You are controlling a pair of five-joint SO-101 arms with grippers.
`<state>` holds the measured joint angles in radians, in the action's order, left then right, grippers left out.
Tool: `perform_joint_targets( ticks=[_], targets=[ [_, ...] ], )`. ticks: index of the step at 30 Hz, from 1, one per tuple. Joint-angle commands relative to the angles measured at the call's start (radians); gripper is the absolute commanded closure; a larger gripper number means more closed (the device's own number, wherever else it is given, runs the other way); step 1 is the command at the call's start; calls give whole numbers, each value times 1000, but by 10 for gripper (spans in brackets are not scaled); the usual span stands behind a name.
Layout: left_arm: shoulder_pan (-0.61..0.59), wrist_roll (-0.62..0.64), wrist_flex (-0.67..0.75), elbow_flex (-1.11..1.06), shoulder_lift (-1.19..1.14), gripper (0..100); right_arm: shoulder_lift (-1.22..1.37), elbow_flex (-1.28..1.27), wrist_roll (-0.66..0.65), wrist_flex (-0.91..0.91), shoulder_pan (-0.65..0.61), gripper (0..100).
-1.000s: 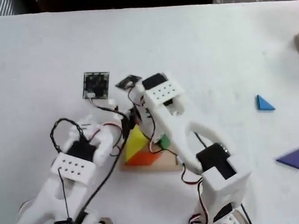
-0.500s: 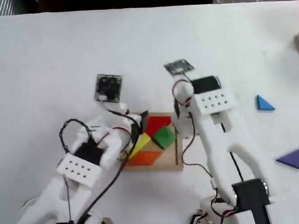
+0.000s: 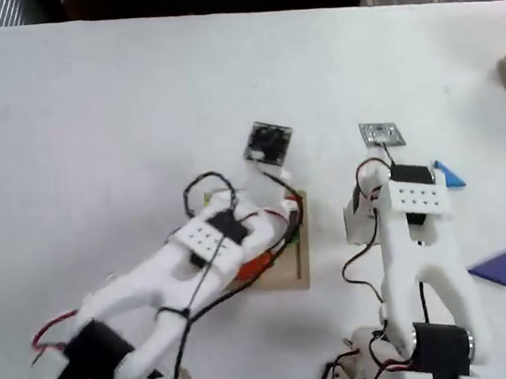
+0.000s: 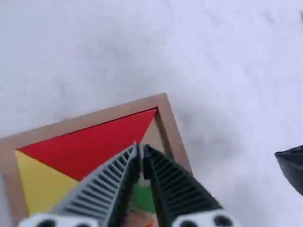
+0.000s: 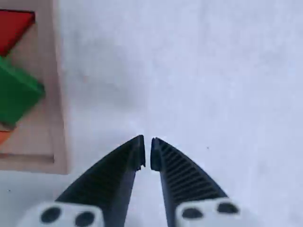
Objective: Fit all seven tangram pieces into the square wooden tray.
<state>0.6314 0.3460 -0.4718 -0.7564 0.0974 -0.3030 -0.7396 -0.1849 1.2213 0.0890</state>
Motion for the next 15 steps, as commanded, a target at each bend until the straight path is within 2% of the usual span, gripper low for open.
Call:
perform_joint_targets(
  ticks=[1, 6, 15],
  targets=[
    [41, 14, 51, 133, -101, 978, -33, 5, 3, -10, 21, 981],
    [53, 15, 106, 170, -186, 977, -33, 2, 3, -24, 19, 981],
    [54, 15, 87, 61, -120, 977, -31, 2, 3, -31, 18, 981]
  ],
)
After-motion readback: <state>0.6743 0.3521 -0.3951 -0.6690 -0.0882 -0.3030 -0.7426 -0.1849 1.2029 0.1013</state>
